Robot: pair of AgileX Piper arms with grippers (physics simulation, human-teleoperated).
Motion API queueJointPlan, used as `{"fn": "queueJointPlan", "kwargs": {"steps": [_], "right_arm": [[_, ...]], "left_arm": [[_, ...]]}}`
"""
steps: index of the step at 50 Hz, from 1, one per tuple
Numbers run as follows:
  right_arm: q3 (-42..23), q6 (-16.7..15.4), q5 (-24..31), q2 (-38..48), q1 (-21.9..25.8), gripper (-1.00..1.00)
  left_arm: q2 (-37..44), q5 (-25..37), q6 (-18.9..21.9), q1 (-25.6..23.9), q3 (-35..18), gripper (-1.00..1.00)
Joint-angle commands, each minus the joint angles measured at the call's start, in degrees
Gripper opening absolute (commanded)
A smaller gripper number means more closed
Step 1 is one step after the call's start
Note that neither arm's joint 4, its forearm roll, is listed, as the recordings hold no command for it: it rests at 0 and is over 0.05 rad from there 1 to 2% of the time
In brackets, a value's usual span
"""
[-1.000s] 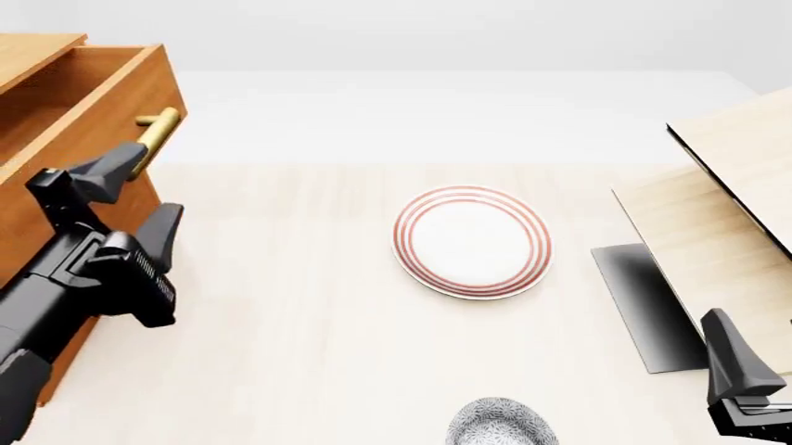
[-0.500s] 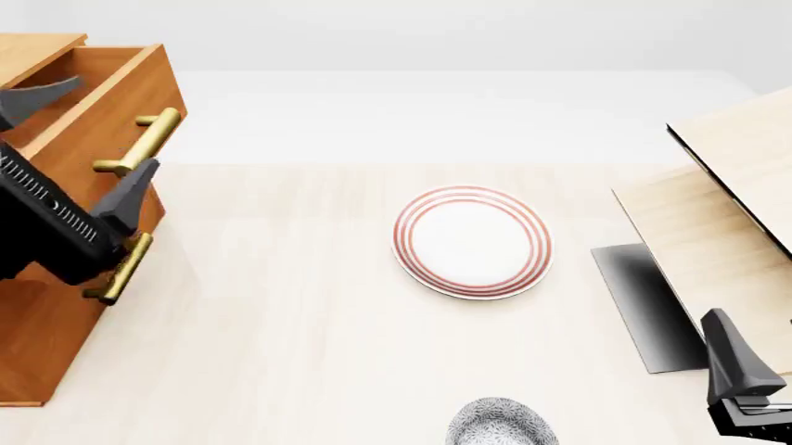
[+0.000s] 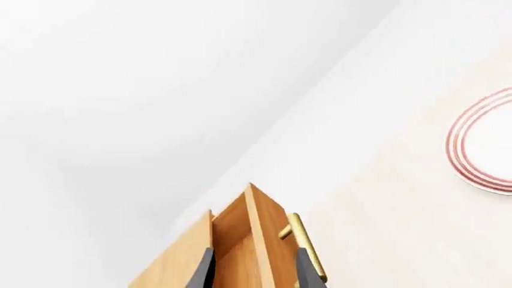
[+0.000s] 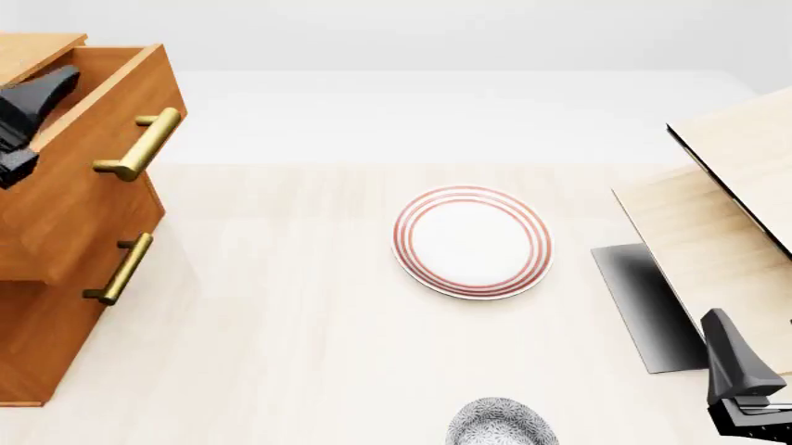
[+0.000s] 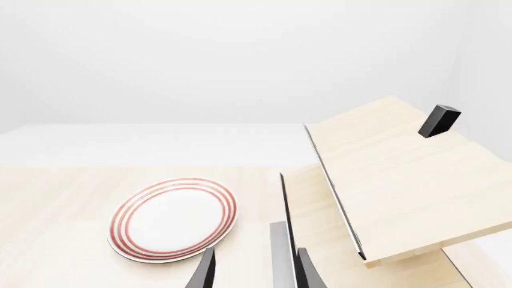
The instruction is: Open the top drawer of the cabinet and put the bowl in it.
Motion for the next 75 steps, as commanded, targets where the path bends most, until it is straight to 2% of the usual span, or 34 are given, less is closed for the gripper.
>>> {"fn": "queueJointPlan", "kwargs": {"steps": [1, 3, 5, 8, 9, 10, 14, 16, 18, 19, 22, 24, 26, 30, 31, 39, 41, 43, 50, 52, 53, 59, 62, 68, 75], "right_arm": [[0.1, 0.0, 0.0, -0.1, 0.0, 1.00], [0.1, 0.0, 0.0, -0.1, 0.0, 1.00], [0.1, 0.0, 0.0, -0.1, 0.0, 1.00], [0.1, 0.0, 0.0, -0.1, 0.0, 1.00], [0.1, 0.0, 0.0, -0.1, 0.0, 1.00], [0.1, 0.0, 0.0, -0.1, 0.0, 1.00], [0.1, 0.0, 0.0, -0.1, 0.0, 1.00], [0.1, 0.0, 0.0, -0.1, 0.0, 1.00], [0.1, 0.0, 0.0, -0.1, 0.0, 1.00], [0.1, 0.0, 0.0, -0.1, 0.0, 1.00], [0.1, 0.0, 0.0, -0.1, 0.0, 1.00], [0.1, 0.0, 0.0, -0.1, 0.0, 1.00], [0.1, 0.0, 0.0, -0.1, 0.0, 1.00], [0.1, 0.0, 0.0, -0.1, 0.0, 1.00], [0.1, 0.0, 0.0, -0.1, 0.0, 1.00], [0.1, 0.0, 0.0, -0.1, 0.0, 1.00], [0.1, 0.0, 0.0, -0.1, 0.0, 1.00], [0.1, 0.0, 0.0, -0.1, 0.0, 1.00], [0.1, 0.0, 0.0, -0.1, 0.0, 1.00], [0.1, 0.0, 0.0, -0.1, 0.0, 1.00], [0.1, 0.0, 0.0, -0.1, 0.0, 1.00], [0.1, 0.0, 0.0, -0.1, 0.0, 1.00], [0.1, 0.0, 0.0, -0.1, 0.0, 1.00], [0.1, 0.0, 0.0, -0.1, 0.0, 1.00], [0.1, 0.0, 0.0, -0.1, 0.0, 1.00]], "left_arm": [[3.8, 12.3, -11.1, 2.2, -12.1, 1.00], [4.0, 12.7, -11.0, 1.8, -13.0, 1.00], [3.8, 14.2, -11.5, 3.5, -13.5, 1.00], [6.6, 17.5, -16.5, 2.9, -16.8, 1.00], [6.9, 17.7, -16.5, 2.6, -17.1, 1.00], [6.4, 18.8, -16.2, 5.0, -16.8, 1.00], [7.8, 19.8, -17.3, 5.1, -17.7, 1.00], [9.5, 20.9, -19.7, 4.2, -19.3, 1.00], [10.1, 21.4, -19.6, 4.3, -19.8, 1.00], [10.5, 22.6, -20.4, 6.0, -20.1, 1.00], [13.2, 24.1, -24.1, 4.0, -23.2, 1.00], [13.1, 24.5, -23.5, 5.3, -23.9, 1.00], [14.7, 25.5, -26.1, 4.3, -26.0, 1.00], [16.7, 28.7, -28.1, 7.4, -28.5, 1.00], [17.9, 29.5, -30.0, 6.6, -30.0, 1.00], [22.9, 32.9, -33.0, 7.5, -33.2, 1.00], [24.4, 33.7, -35.1, 6.4, -34.8, 1.00], [24.7, 34.4, -34.9, 7.9, -35.2, 1.00], [29.4, 37.0, -40.2, 6.2, -39.8, 1.00], [30.3, 37.6, -39.4, 6.8, -40.4, 1.00], [30.9, 38.0, -40.6, 6.0, -41.5, 1.00], [32.6, 39.0, -40.4, 7.8, -41.9, 1.00], [34.3, 39.8, -42.3, 6.7, -43.6, 1.00], [35.8, 42.1, -42.3, 7.4, -46.4, 1.00], [36.9, 43.3, -44.5, 6.6, -47.0, 1.00]]}}
